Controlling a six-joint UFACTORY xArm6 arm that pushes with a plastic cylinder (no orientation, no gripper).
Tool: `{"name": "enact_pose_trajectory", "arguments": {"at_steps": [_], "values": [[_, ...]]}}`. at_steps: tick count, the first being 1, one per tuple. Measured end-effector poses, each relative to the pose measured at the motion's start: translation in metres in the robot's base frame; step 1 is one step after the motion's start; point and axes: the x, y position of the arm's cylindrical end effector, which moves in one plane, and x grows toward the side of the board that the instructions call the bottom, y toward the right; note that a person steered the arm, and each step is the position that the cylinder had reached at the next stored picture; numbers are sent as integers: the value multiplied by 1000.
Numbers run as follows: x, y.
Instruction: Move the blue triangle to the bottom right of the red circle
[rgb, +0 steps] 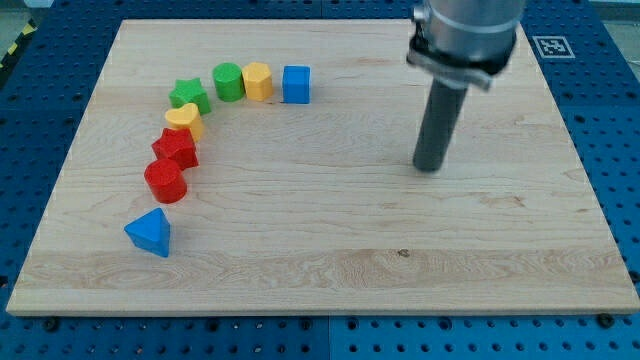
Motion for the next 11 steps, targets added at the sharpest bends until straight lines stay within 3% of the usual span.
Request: {"name": "enact_pose_trajectory", "arguments": {"at_steps": [1, 3, 4, 5, 7, 8, 9, 11], "values": [[63, -26], [124, -157], [127, -162], [127, -204], [110, -328], [77, -350], [77, -351], [77, -252]]}}
